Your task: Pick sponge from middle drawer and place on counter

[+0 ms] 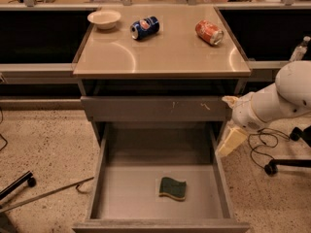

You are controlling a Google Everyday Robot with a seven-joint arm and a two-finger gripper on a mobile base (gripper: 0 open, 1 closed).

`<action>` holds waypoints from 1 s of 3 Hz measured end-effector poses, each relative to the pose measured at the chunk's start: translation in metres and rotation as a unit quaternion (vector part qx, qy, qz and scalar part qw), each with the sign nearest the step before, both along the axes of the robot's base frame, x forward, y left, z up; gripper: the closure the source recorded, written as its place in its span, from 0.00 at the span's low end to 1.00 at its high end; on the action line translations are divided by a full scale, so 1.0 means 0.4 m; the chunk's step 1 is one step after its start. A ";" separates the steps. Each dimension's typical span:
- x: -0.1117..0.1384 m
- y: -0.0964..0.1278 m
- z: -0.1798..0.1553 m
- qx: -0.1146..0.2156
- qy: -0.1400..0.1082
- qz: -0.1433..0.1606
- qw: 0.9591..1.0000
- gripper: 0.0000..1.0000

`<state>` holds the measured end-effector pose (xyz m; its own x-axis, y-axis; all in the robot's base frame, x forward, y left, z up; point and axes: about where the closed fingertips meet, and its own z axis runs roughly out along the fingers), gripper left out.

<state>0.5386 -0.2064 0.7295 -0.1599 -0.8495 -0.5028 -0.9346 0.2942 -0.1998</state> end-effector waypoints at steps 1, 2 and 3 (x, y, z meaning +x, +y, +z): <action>0.000 0.000 0.000 0.000 0.000 0.000 1.000 0.00; -0.019 0.020 -0.107 0.020 0.009 -0.005 1.000 0.00; -0.032 0.058 -0.301 0.036 0.040 -0.015 0.998 0.00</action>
Offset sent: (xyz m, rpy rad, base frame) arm -0.0215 0.0203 -0.1236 0.1163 0.0461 -0.0328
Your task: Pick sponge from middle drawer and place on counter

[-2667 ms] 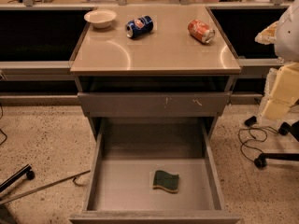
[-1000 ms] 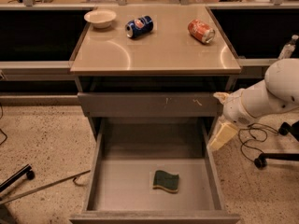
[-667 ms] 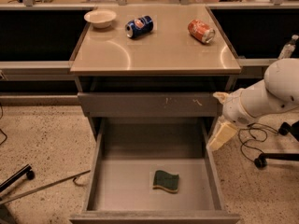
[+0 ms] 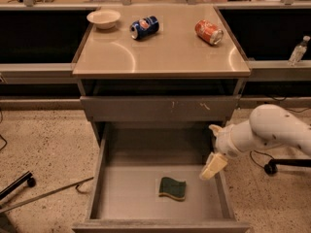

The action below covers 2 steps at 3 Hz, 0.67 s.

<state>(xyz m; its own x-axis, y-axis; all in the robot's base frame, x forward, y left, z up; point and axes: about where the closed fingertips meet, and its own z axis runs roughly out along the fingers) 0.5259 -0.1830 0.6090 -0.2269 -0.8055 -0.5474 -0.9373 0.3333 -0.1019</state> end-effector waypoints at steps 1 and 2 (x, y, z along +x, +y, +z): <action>-0.012 0.030 -0.158 0.015 0.035 -0.019 0.999 0.00; -0.027 0.045 -0.258 0.033 0.062 -0.027 0.997 0.00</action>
Offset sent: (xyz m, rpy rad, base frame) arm -0.0134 0.0206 -0.1401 0.0994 0.1703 -0.0830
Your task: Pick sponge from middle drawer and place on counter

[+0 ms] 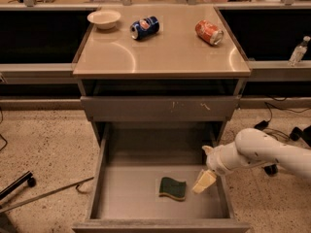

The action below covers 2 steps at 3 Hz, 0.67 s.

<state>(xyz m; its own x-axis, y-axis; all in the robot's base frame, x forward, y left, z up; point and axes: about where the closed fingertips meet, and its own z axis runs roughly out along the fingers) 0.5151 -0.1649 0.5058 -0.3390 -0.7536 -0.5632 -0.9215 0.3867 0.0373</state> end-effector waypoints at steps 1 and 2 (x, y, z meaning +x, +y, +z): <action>0.000 0.000 -0.001 0.000 0.000 0.000 1.000 0.00; -0.003 0.007 -0.080 0.007 0.016 -0.002 1.000 0.00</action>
Offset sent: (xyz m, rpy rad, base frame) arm -0.0022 0.0036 -0.0776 0.0341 0.0758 -0.0177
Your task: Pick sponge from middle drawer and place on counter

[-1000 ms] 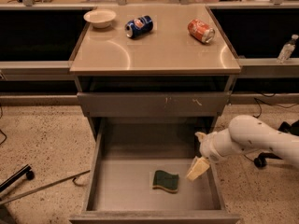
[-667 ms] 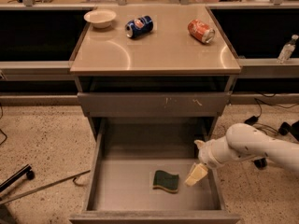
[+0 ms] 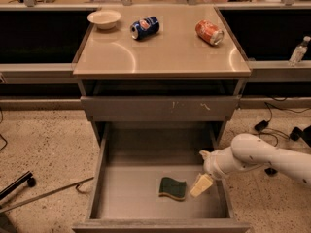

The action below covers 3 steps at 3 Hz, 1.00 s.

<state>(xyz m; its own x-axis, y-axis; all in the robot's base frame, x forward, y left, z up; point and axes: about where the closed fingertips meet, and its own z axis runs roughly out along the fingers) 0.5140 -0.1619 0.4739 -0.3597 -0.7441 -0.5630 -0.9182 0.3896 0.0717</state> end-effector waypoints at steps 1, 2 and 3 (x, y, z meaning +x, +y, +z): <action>-0.003 0.024 -0.103 0.011 0.019 0.006 1.000 0.00; -0.005 0.046 -0.184 0.027 0.031 0.007 0.999 0.00; -0.028 0.087 -0.297 0.026 0.043 -0.009 0.999 0.00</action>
Offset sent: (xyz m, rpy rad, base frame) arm -0.0008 0.0269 -0.1141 0.1063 0.0878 0.0097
